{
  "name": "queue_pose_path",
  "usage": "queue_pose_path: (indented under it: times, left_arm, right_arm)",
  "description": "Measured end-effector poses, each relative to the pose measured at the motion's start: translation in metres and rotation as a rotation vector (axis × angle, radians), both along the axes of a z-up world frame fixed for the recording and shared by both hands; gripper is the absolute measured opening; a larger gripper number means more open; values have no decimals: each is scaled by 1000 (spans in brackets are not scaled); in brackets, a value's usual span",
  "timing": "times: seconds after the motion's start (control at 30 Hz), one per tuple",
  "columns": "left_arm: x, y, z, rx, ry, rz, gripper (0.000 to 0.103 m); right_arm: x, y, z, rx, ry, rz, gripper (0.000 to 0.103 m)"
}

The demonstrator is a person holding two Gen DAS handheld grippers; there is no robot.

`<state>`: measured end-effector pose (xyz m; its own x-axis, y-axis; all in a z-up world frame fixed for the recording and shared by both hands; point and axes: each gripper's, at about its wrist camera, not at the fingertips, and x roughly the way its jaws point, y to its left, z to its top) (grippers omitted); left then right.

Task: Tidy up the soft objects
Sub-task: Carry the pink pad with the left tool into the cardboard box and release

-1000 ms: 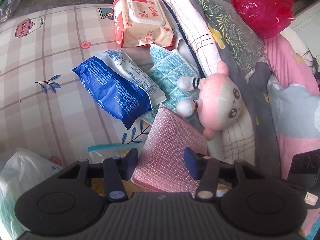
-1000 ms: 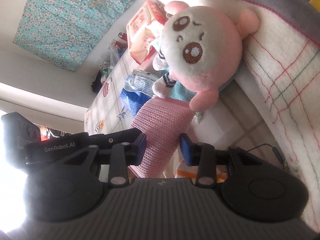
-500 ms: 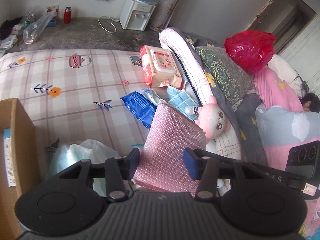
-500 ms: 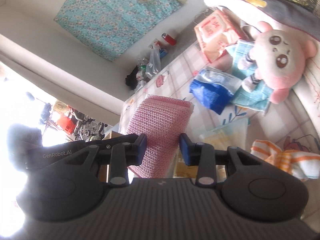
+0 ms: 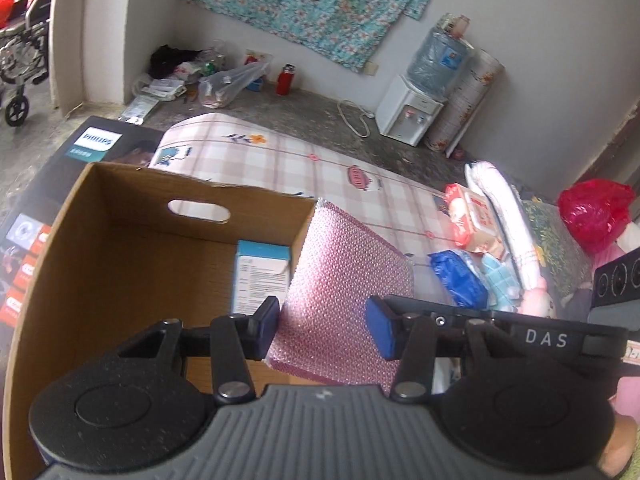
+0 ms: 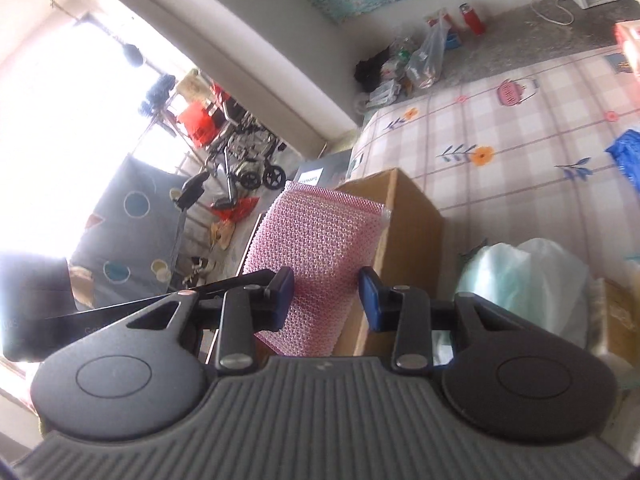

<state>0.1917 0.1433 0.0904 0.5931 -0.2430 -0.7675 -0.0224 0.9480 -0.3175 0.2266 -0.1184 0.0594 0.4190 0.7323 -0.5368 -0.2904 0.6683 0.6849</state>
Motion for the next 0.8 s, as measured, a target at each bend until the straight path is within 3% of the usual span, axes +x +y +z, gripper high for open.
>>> queue_pose_path:
  times: [0.2, 0.43, 0.63, 0.73, 0.8]
  left_arm:
    - [24, 61, -37, -28, 79, 112, 46]
    - [63, 108, -87, -40, 142, 204, 45]
    - [88, 118, -147, -14, 302, 275, 44]
    - [85, 119, -150, -31, 281, 297, 44]
    - [83, 119, -144, -23, 254, 301, 48]
  right_arm:
    - [29, 93, -18, -102, 70, 110, 35]
    - [75, 155, -48, -214, 122, 102, 34]
    - [108, 196, -89, -337, 139, 102, 33]
    - [110, 207, -95, -391, 126, 105, 35]
    - [109, 206, -92, -361, 116, 122, 35]
